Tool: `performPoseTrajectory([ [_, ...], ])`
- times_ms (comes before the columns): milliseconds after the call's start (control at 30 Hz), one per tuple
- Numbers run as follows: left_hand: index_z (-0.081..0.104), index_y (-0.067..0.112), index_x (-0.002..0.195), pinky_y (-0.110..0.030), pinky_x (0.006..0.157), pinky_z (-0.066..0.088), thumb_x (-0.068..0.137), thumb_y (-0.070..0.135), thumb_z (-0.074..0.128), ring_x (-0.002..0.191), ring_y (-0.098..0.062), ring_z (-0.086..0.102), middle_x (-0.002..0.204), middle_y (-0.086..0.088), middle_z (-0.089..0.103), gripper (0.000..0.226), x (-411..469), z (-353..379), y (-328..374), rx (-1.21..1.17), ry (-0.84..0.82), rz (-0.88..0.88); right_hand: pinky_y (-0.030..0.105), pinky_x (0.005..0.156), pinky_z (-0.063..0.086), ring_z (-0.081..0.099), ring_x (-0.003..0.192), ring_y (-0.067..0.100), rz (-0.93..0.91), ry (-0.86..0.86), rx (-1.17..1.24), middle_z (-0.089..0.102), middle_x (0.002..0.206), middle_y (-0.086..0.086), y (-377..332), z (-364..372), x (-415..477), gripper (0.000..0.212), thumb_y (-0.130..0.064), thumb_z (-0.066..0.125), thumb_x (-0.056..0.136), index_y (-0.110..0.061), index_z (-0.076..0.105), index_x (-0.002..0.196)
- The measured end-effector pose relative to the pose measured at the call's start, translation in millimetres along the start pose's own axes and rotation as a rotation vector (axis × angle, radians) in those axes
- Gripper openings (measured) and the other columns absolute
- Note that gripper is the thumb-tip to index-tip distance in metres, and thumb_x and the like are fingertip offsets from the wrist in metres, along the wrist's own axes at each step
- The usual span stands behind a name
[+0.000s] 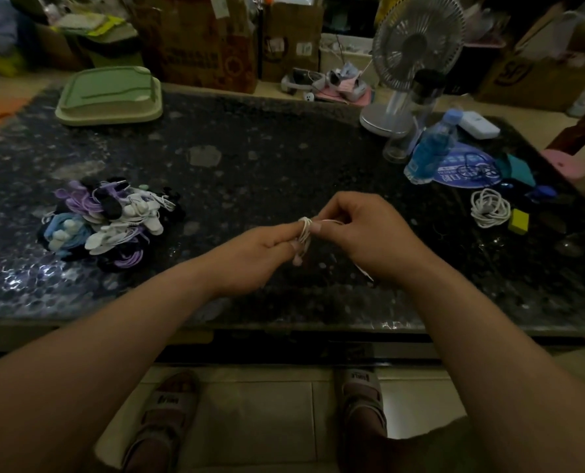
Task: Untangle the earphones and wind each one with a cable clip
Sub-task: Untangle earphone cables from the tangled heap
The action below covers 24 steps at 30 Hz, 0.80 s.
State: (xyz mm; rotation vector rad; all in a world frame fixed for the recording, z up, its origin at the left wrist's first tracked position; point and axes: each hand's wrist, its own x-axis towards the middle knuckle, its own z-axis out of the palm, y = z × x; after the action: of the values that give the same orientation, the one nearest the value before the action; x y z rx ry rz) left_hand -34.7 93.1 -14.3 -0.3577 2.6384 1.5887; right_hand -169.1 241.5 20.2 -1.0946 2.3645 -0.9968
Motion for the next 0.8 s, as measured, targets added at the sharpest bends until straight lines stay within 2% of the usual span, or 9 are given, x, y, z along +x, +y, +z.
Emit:
performPoseTrajectory([
  [100,0.058,0.045,0.131,-0.012,0.057,0.043,0.110,0.025,0.049,0.059,0.006,0.052,0.085,0.015,0.062,0.030,-1.7,-1.9,2.9,0.032,-0.071,0.029,0.030,0.071,0.056,0.069,0.083,0.012,-0.028,-0.008,0.051,0.074,0.088,-0.004,6.0,-6.8,3.3,0.006,-0.028,0.078,0.092,-0.025,0.073,0.092],
  [167,0.063,0.036,0.119,-0.016,0.060,0.043,0.109,0.023,0.052,0.064,0.004,0.052,0.083,0.014,0.063,0.021,-1.2,-2.1,4.9,0.009,-0.103,0.035,0.022,0.071,0.055,0.071,0.085,0.007,-0.017,-0.042,0.169,0.076,0.091,-0.004,10.6,-10.6,5.2,0.002,-0.023,0.076,0.094,-0.023,0.075,0.095],
  [233,0.065,0.030,0.112,-0.023,0.058,0.043,0.109,0.020,0.052,0.063,-0.004,0.052,0.087,0.004,0.065,0.018,-2.9,-3.9,8.1,-0.086,-0.143,0.022,0.013,0.073,0.052,0.070,0.085,0.002,0.002,-0.100,0.321,0.076,0.092,-0.004,16.5,-12.8,7.7,0.005,-0.017,0.074,0.095,-0.016,0.075,0.099],
  [300,0.066,0.029,0.119,-0.023,0.054,0.039,0.109,0.015,0.050,0.059,-0.008,0.047,0.089,-0.004,0.063,0.023,-3.3,-5.3,8.6,-0.203,-0.194,0.017,0.016,0.076,0.053,0.071,0.084,0.006,0.025,-0.170,0.473,0.075,0.090,0.000,22.9,-13.6,10.8,0.009,-0.015,0.073,0.094,-0.011,0.075,0.101],
  [400,0.063,0.034,0.134,-0.021,0.052,0.035,0.109,0.007,0.045,0.056,-0.010,0.041,0.085,-0.005,0.059,0.041,-3.5,-5.8,11.4,-0.299,-0.253,0.006,0.030,0.082,0.057,0.070,0.083,0.015,0.042,-0.251,0.646,0.073,0.088,0.004,29.2,-15.8,13.8,0.018,-0.022,0.073,0.085,-0.010,0.073,0.100],
  [533,0.064,0.025,0.138,-0.020,0.049,0.028,0.108,0.006,0.041,0.051,-0.012,0.033,0.081,-0.006,0.055,0.043,-1.9,-7.0,13.5,-0.476,-0.264,0.018,0.019,0.061,0.051,0.063,0.066,0.008,0.124,-0.288,0.850,0.069,0.078,0.001,30.8,-5.7,13.4,0.009,-0.012,0.061,0.098,-0.008,0.069,0.098],
  [600,0.064,0.018,0.138,-0.024,0.050,0.024,0.106,0.008,0.042,0.049,-0.010,0.033,0.082,-0.007,0.057,0.040,-1.0,-6.5,12.6,-0.627,-0.221,0.026,0.019,0.055,0.042,0.053,0.064,0.009,0.159,-0.285,0.873,0.065,0.080,0.003,32.5,9.7,13.7,0.016,-0.017,0.059,0.102,-0.011,0.073,0.098],
  [700,0.056,0.008,0.145,-0.025,0.054,0.031,0.105,0.014,0.043,0.054,-0.013,0.039,0.086,-0.006,0.057,0.043,-1.5,-5.8,14.2,-0.767,-0.164,0.023,0.020,0.052,0.036,0.045,0.062,0.011,0.184,-0.253,0.866,0.063,0.080,0.005,29.4,28.8,17.4,0.024,-0.023,0.054,0.107,-0.014,0.076,0.112],
  [800,0.056,0.005,0.145,-0.031,0.062,0.039,0.100,0.023,0.036,0.062,-0.018,0.044,0.084,-0.008,0.056,0.053,-2.4,-6.9,20.1,-0.943,-0.183,-0.017,0.023,0.057,0.036,0.050,0.070,0.020,0.180,-0.211,0.877,0.068,0.087,0.008,26.8,31.4,19.3,0.028,-0.023,0.050,0.108,-0.012,0.074,0.118],
])
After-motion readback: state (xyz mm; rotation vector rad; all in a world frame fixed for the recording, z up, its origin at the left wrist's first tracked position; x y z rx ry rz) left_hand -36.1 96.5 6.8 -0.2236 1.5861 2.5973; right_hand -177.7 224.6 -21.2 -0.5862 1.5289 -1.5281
